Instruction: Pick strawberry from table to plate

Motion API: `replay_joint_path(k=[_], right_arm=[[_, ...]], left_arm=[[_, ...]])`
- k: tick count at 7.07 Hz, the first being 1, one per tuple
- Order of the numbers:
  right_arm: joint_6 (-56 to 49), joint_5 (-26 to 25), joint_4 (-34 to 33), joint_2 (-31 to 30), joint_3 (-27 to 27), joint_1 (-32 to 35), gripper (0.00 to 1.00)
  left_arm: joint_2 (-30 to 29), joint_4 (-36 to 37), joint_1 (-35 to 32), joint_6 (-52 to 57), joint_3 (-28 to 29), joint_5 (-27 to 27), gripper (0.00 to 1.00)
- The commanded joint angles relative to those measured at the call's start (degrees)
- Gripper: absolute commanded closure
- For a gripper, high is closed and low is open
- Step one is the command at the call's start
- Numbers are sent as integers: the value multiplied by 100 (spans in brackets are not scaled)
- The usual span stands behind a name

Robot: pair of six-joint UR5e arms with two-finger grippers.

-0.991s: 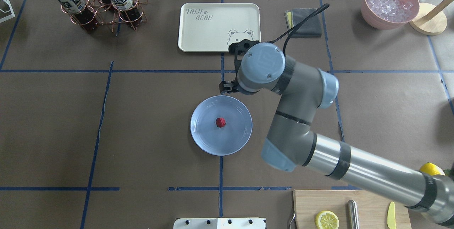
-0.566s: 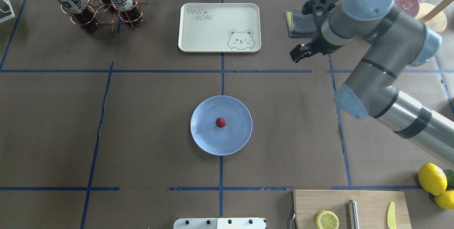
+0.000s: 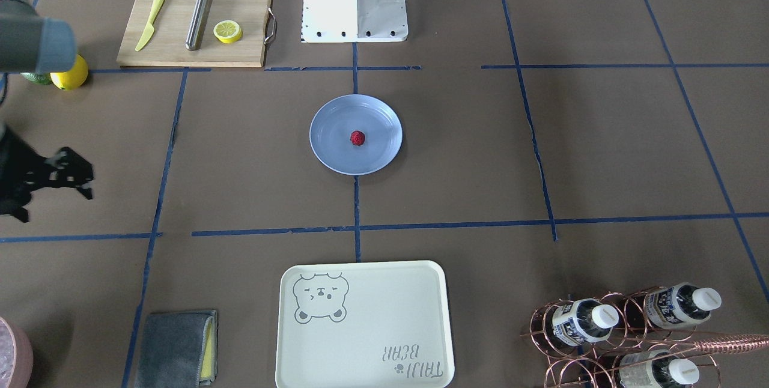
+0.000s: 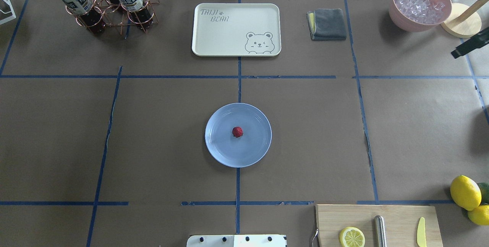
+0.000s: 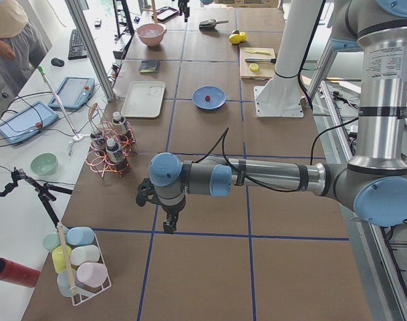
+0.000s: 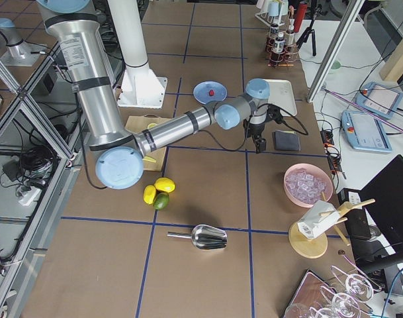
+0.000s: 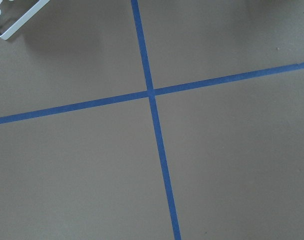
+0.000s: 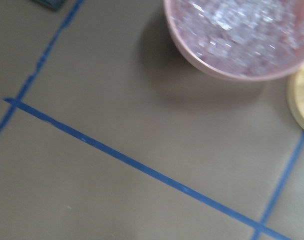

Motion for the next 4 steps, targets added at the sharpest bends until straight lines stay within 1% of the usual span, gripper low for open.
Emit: replay_joint_path(k=[1, 2, 3, 4], right_arm=[[-636, 104, 25, -830, -241, 1104, 0], [-568, 86, 34, -1181, -242, 1116, 0], [-549, 77, 25, -1228, -233, 1116, 0], [-497, 138, -19, -1290, -67, 1133, 0]], left_arm=[[9, 9, 0, -9, -5, 0, 0], [1, 9, 0, -9, 20, 0, 0], [1, 18, 0, -9, 29, 0, 0], [9, 26, 0, -9, 21, 0, 0]])
